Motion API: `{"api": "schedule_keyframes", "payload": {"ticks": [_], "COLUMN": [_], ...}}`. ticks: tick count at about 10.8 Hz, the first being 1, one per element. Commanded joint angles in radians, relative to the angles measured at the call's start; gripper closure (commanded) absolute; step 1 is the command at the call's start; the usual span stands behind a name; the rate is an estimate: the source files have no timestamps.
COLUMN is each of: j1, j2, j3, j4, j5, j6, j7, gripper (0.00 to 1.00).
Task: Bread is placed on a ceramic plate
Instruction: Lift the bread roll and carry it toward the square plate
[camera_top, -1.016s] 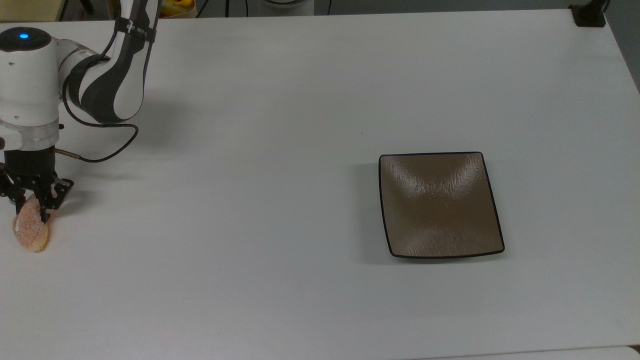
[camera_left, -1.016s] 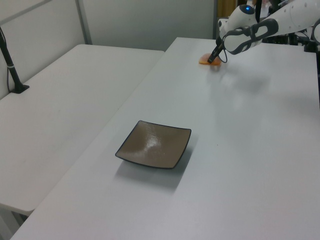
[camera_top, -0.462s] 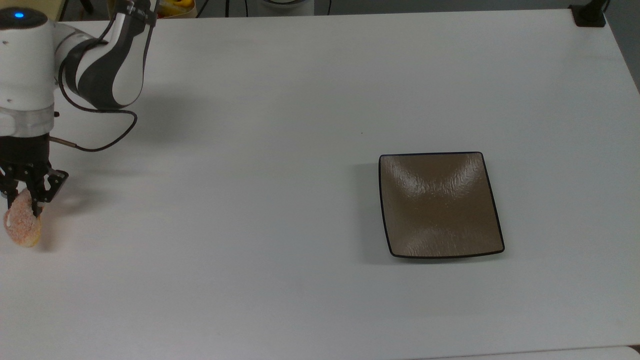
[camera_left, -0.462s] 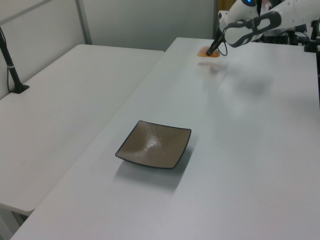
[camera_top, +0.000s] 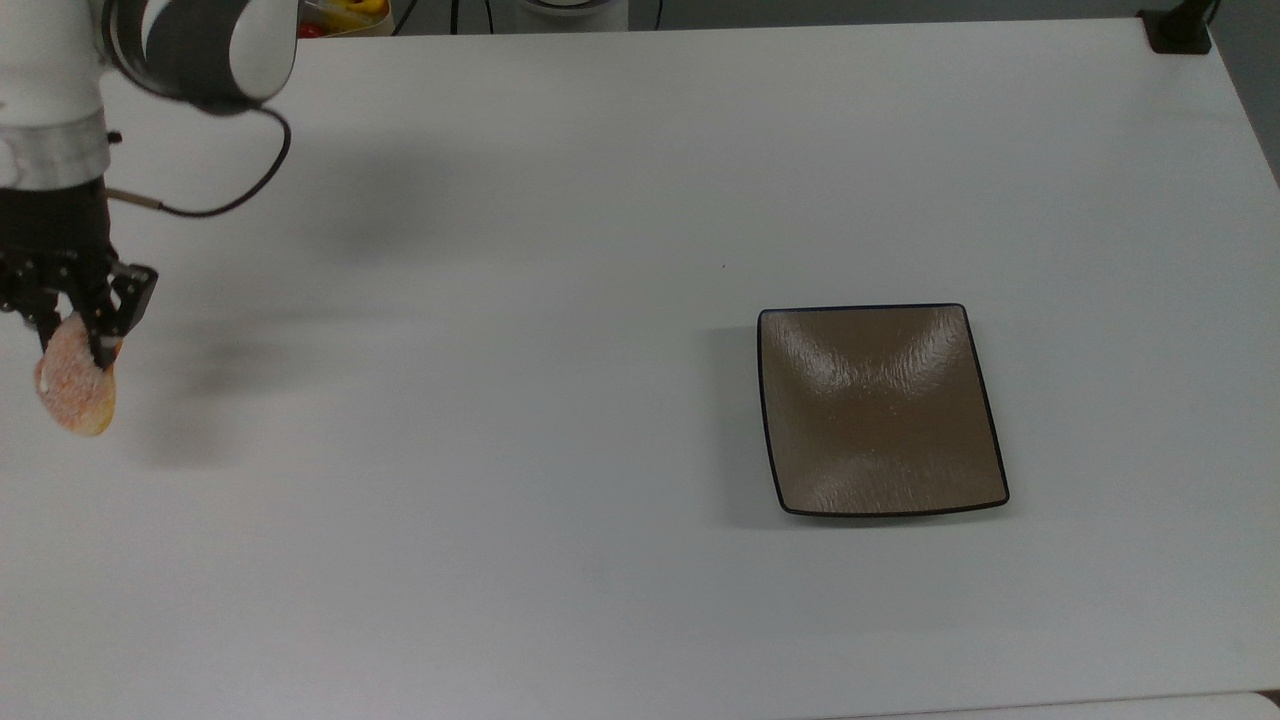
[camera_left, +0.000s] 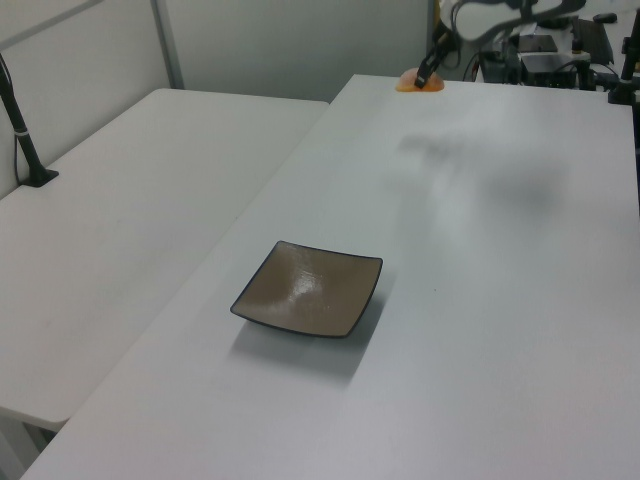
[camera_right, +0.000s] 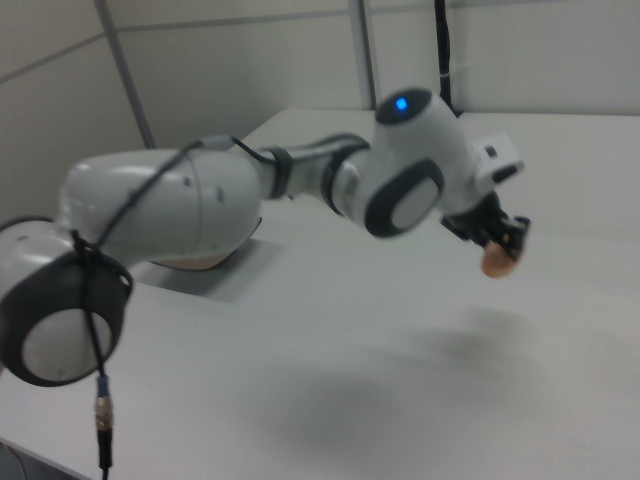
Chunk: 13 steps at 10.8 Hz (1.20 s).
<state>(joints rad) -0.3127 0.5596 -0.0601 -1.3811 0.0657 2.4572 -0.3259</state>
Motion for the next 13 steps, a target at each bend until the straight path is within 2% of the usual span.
{"api": "schedule_keyframes", "payload": {"ticks": [1, 4, 7, 10, 13], "j1": [0.072, 0.144, 0.243, 0.377, 0.524], "j2": [-0.191, -0.352, -0.463, -0.484, -0.466], "j3": [-0.007, -0.007, -0.007, -0.007, -0.003], "j4": [-0.093, -0.189, -0.271, -0.28, -0.271], "j5": [0.019, 0.019, 0.013, -0.004, -0.078], "j6": [-0.231, -0.357, -0.425, -0.438, -0.423], "j7": [0.062, 0.085, 0.14, 0.281, 0.457], "gripper": [0.6, 0.58, 0.58, 0.58, 0.58]}}
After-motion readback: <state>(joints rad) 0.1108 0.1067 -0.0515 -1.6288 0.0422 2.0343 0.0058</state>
